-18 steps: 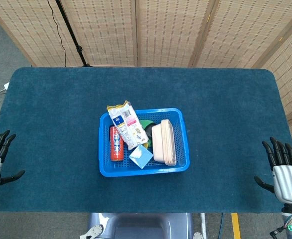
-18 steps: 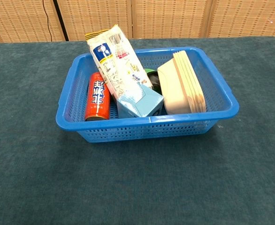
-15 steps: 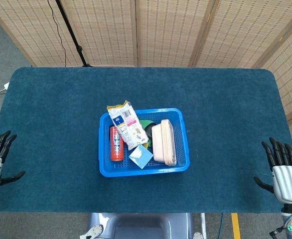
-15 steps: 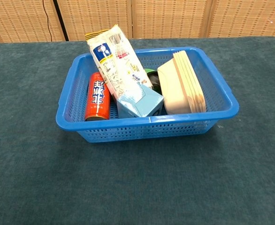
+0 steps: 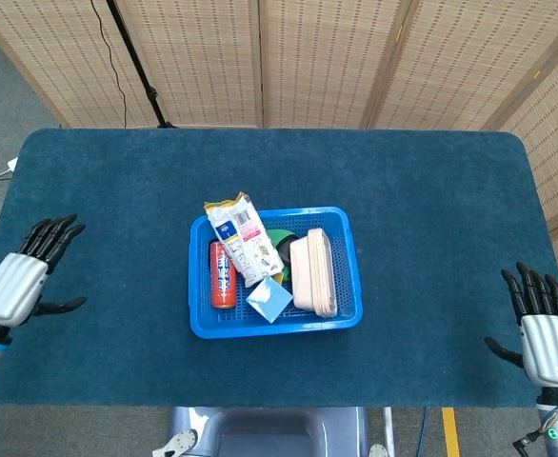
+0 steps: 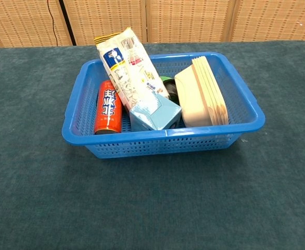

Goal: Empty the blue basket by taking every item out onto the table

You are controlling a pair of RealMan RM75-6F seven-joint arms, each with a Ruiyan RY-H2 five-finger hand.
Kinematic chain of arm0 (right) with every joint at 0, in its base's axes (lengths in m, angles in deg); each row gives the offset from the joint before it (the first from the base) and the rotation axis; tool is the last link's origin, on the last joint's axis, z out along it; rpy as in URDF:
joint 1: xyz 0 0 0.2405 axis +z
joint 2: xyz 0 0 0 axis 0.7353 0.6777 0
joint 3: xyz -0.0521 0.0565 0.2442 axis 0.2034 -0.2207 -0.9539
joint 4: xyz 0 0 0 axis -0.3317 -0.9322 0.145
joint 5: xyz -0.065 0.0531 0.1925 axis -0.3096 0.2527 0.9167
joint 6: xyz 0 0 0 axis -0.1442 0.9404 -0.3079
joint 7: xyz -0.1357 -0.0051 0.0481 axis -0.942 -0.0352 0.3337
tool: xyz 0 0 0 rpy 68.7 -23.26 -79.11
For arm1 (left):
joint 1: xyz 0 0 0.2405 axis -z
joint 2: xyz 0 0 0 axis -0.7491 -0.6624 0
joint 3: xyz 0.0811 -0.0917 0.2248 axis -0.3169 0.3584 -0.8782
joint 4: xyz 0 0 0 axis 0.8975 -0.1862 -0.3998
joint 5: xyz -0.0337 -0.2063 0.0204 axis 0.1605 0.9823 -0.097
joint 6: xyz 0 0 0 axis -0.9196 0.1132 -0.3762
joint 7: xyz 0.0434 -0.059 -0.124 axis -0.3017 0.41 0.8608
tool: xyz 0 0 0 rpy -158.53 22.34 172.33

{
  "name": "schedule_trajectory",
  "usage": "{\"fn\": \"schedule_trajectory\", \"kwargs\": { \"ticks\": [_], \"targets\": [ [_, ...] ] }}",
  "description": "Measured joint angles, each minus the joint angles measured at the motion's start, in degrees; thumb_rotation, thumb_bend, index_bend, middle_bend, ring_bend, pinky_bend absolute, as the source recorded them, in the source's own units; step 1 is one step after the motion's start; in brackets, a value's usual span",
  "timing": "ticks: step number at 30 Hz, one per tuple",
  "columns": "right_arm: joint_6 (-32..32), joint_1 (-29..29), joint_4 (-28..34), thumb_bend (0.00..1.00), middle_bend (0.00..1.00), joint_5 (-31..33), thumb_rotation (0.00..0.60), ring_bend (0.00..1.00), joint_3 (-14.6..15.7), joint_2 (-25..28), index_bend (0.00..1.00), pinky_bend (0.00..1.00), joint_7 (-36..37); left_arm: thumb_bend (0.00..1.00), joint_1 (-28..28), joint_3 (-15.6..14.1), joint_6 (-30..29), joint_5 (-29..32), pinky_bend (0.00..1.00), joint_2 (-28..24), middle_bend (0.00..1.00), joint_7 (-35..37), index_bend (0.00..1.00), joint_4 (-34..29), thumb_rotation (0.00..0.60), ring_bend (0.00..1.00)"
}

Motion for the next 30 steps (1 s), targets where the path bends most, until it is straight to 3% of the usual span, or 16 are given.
{"fn": "schedule_trajectory", "kwargs": {
  "ticks": [6, 11, 17, 23, 30],
  "targets": [
    [-3.3, 0.5, 1.3, 0.00, 0.00, 2.9, 0.600, 0.00, -0.2, 0.7, 0.00, 0.00, -0.5, 0.00, 10.9, 3.6, 17.2, 4.8, 0.00, -2.9, 0.00, 2.1, 0.00, -2.6, 0.600, 0.00],
    [-7.8, 1.3, 3.7, 0.00, 0.00, 6.1, 0.600, 0.00, 0.1, 2.3, 0.00, 0.00, 0.7, 0.00, 21.5, 7.0, 30.1, 13.1, 0.00, -1.5, 0.00, 0.9, 0.00, -1.5, 0.600, 0.00],
    [-9.1, 1.9, 4.5, 0.00, 0.00, 9.2, 0.600, 0.00, -0.4, 2.7, 0.00, 0.00, -1.2, 0.00, 30.6, 9.6, 37.8, 25.2, 0.00, 4.9, 0.00, -5.3, 0.00, 3.7, 0.600, 0.00],
    [-11.7, 2.3, 6.1, 0.00, 0.00, 12.1, 0.600, 0.00, -0.6, 4.1, 0.00, 0.00, -0.7, 0.00, 37.7, 9.7, 45.0, 34.6, 0.00, 11.1, 0.00, -9.4, 0.00, 10.2, 0.600, 0.00],
    [-13.6, 2.8, 8.2, 0.00, 0.00, 13.6, 0.600, 0.00, -0.3, 6.0, 0.00, 0.00, -1.0, 0.00, 42.5, 9.1, 50.1, 39.8, 0.00, 16.6, 0.00, -9.3, 0.00, 16.7, 0.600, 0.00]
  ]
}}
